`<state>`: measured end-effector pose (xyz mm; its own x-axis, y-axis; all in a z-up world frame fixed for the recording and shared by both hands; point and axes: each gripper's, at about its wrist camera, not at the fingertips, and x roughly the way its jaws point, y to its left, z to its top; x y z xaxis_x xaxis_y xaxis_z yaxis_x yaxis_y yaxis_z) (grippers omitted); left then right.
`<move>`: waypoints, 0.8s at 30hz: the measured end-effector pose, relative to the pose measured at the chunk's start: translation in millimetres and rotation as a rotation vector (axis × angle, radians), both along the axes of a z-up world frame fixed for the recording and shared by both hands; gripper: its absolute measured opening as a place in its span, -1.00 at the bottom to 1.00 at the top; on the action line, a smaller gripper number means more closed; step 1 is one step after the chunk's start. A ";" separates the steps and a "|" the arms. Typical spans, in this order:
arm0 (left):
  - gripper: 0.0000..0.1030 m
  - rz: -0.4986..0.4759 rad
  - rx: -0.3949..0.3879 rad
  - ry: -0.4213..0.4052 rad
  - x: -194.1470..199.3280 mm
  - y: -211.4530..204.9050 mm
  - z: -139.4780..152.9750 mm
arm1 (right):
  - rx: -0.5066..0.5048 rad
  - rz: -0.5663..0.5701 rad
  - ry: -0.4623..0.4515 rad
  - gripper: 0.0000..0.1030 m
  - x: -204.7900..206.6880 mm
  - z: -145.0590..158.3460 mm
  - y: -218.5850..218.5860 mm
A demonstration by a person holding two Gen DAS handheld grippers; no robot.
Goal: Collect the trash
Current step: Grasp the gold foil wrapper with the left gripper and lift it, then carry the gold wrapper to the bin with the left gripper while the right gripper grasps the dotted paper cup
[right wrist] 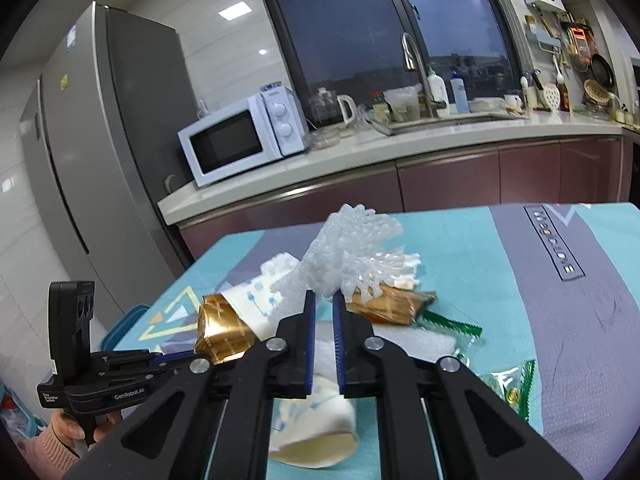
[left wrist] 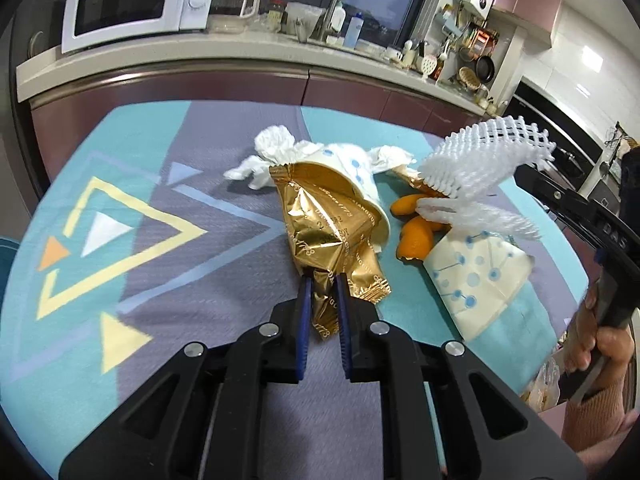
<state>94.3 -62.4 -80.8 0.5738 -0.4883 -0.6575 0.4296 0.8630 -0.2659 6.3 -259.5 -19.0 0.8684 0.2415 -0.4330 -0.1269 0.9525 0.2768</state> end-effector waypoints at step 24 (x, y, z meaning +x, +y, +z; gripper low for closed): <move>-0.79 -0.005 -0.070 -0.120 -77.4 97.3 32.8 | -0.186 0.222 0.101 -0.18 29.5 -23.2 118.7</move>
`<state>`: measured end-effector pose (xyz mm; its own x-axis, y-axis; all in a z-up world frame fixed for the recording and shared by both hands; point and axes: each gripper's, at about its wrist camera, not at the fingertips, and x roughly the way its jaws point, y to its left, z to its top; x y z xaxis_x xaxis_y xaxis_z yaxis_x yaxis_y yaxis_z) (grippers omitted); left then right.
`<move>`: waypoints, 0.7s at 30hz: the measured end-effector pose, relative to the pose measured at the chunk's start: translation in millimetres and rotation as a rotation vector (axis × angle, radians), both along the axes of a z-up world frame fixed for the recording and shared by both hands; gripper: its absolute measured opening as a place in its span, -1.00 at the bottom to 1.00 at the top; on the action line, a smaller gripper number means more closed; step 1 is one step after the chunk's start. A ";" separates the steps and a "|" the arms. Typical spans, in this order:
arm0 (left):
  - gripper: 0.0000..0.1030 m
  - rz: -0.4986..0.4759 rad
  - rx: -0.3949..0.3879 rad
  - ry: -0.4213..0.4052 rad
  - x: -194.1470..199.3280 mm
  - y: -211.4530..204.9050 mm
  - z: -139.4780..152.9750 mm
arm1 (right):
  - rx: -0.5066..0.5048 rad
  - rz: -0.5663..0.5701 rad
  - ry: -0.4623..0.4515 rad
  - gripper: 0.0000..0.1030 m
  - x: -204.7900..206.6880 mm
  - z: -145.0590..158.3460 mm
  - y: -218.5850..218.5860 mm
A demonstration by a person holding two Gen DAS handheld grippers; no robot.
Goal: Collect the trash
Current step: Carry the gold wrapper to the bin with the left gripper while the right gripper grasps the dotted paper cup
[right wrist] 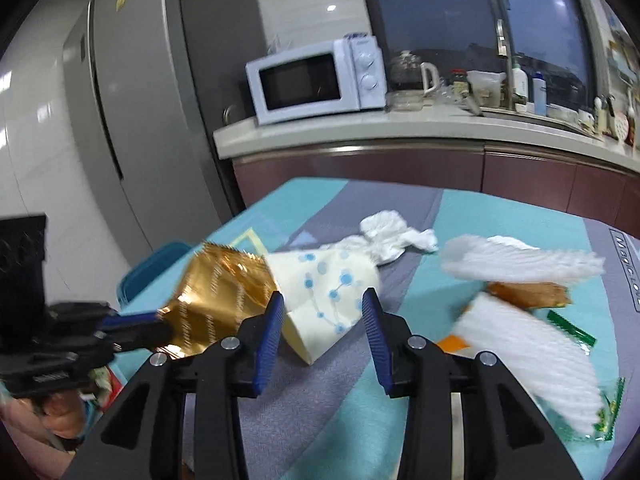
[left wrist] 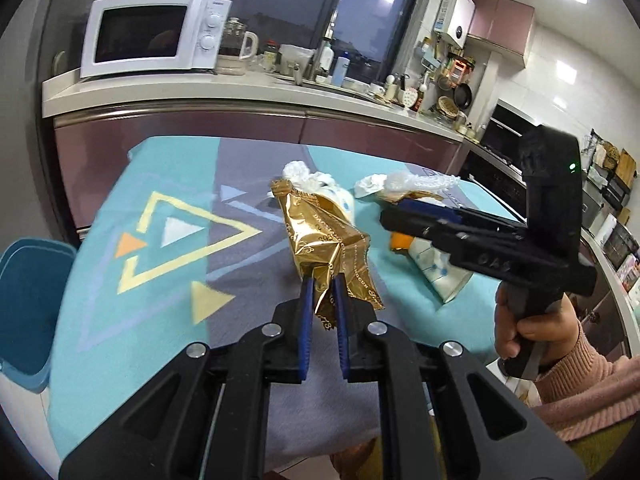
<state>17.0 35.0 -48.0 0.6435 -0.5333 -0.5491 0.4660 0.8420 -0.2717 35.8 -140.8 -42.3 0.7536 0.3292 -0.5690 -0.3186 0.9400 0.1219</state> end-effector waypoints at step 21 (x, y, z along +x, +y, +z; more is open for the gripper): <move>-0.79 0.251 -0.042 0.027 -13.4 107.6 -9.2 | -0.290 -0.017 0.037 -0.64 30.9 -31.4 62.9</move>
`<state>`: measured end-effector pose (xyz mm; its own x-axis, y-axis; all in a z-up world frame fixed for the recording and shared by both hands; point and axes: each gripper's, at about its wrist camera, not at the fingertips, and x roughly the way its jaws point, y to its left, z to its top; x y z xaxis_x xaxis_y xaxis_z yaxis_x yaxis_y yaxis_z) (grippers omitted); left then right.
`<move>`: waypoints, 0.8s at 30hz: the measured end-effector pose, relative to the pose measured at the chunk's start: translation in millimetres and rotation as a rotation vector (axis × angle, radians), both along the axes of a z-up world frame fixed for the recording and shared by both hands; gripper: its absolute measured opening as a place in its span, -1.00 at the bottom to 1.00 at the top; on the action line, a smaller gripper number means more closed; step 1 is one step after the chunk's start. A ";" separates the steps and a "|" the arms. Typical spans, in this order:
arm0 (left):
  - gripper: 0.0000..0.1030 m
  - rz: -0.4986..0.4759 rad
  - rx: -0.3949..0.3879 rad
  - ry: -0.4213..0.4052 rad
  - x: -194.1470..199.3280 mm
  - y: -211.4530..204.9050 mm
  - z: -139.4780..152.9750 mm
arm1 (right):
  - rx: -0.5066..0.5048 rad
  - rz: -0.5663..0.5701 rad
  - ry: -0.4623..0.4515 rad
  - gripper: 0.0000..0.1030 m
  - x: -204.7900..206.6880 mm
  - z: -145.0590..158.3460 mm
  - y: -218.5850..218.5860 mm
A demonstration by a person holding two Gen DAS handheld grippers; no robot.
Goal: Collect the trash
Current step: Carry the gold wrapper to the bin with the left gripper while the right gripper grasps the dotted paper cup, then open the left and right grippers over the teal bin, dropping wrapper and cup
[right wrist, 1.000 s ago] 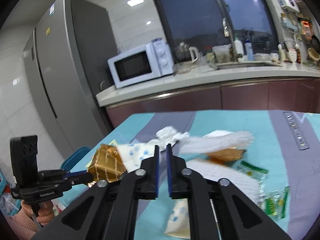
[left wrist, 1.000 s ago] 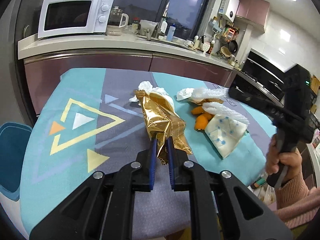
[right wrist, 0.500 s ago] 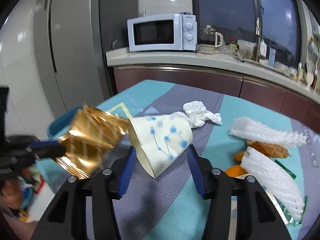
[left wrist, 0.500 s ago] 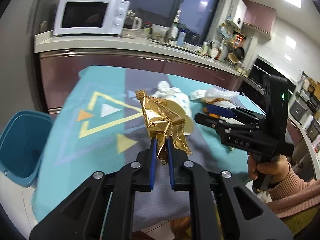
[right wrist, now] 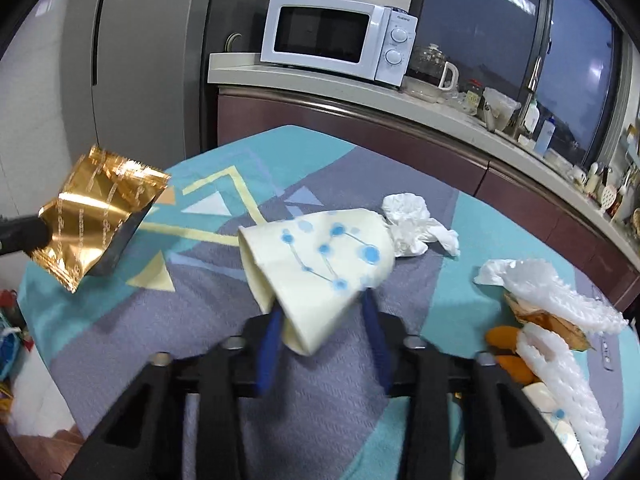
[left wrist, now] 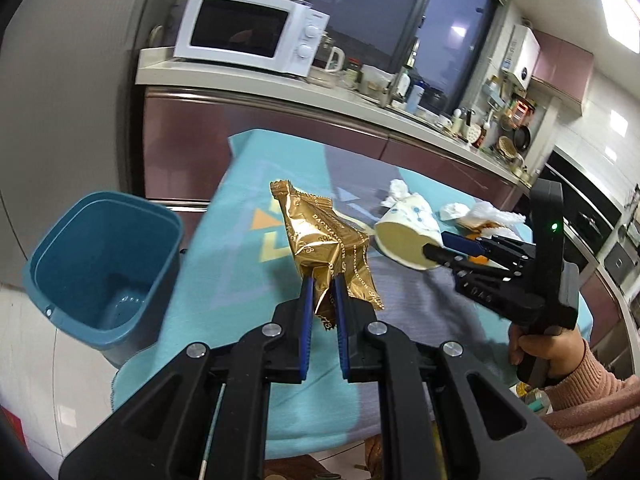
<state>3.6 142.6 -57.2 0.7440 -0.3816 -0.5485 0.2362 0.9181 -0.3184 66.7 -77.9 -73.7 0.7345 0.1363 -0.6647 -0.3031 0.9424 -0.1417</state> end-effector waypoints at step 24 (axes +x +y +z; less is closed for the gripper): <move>-0.79 0.420 0.028 0.108 31.3 174.1 -37.8 | 0.208 0.416 0.128 -0.96 54.2 30.8 174.3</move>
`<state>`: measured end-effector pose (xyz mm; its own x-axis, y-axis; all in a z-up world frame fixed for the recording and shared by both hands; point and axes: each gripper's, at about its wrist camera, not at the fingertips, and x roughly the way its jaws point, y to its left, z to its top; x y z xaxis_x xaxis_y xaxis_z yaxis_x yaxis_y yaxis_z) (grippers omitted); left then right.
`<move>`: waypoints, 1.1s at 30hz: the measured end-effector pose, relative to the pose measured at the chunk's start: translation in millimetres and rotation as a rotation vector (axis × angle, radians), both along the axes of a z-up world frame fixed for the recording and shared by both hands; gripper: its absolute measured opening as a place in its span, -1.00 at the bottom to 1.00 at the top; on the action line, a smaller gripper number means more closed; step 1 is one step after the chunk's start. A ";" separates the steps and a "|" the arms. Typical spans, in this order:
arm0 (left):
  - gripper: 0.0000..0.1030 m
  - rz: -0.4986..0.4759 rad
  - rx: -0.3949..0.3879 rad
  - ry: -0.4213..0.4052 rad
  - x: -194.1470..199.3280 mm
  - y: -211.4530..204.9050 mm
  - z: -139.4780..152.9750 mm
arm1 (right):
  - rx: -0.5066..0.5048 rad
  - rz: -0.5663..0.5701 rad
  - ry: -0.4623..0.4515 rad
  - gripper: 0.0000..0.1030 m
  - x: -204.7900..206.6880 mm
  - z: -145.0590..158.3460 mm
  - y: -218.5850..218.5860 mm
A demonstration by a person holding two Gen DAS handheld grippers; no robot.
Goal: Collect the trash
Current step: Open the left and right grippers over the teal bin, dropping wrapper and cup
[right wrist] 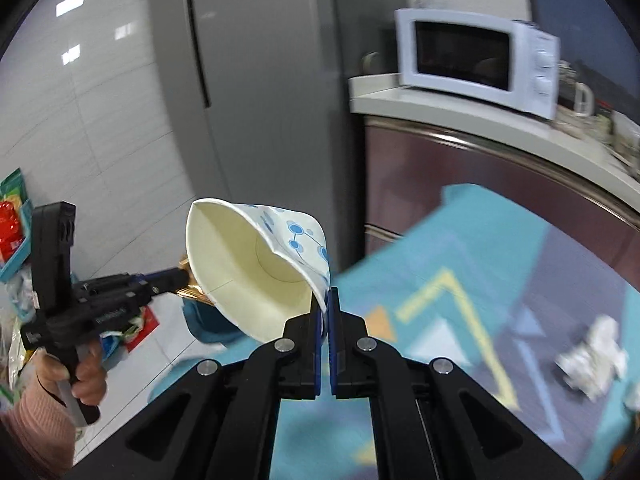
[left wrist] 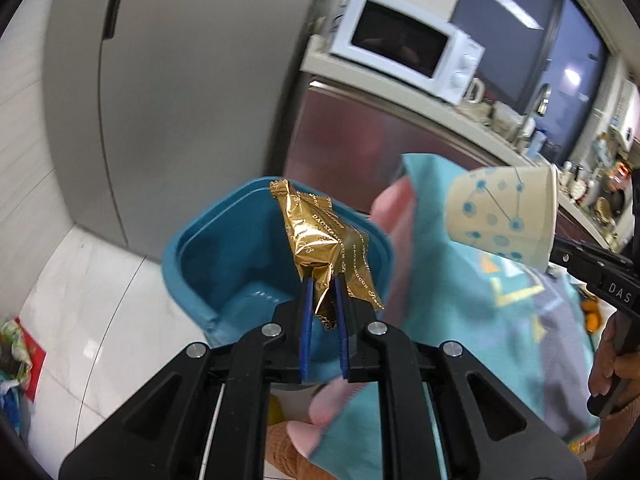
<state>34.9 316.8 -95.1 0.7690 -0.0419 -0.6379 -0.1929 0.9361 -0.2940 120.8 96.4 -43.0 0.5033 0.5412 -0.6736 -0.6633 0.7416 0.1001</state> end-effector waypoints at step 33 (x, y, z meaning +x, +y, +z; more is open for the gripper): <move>-0.09 -0.231 0.037 -0.133 -4.5 -95.3 14.6 | 0.089 -0.065 -0.027 -0.26 -54.5 17.2 -96.1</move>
